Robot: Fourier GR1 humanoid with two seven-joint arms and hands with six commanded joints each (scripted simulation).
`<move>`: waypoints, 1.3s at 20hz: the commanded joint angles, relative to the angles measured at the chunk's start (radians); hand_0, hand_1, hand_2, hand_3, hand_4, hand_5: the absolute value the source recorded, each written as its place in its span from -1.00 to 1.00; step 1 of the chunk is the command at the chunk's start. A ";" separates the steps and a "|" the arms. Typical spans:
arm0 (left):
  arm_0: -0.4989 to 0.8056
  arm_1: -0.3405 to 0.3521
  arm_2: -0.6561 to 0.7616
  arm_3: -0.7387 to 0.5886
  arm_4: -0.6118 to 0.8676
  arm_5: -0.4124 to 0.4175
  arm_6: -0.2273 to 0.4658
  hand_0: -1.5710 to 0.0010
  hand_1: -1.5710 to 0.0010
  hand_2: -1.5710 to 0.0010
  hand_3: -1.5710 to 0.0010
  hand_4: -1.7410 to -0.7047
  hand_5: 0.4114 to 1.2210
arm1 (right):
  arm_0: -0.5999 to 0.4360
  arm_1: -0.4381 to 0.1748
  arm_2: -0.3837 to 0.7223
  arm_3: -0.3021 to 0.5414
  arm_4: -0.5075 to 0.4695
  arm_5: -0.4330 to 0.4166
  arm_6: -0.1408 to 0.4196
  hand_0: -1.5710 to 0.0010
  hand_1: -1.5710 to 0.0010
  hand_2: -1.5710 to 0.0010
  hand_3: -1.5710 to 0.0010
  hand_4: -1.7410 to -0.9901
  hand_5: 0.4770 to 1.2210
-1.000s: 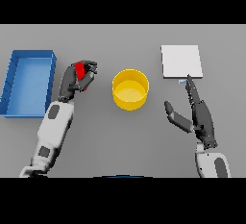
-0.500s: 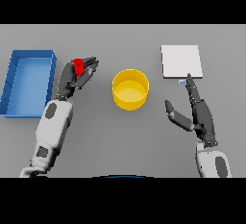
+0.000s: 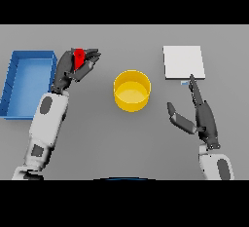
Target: Pick up the red beaker and tilt it to pour out 1 green nut into yellow bowl. Pick up the yellow bowl and place it on the metallic measuring scale.
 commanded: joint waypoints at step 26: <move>-0.406 0.204 -0.667 0.091 -0.813 -0.344 0.177 -1.00 -1.00 -1.00 -0.70 -0.96 0.99 | 0.019 0.033 0.000 -0.016 -0.049 0.021 0.064 1.00 1.00 1.00 1.00 0.43 -0.53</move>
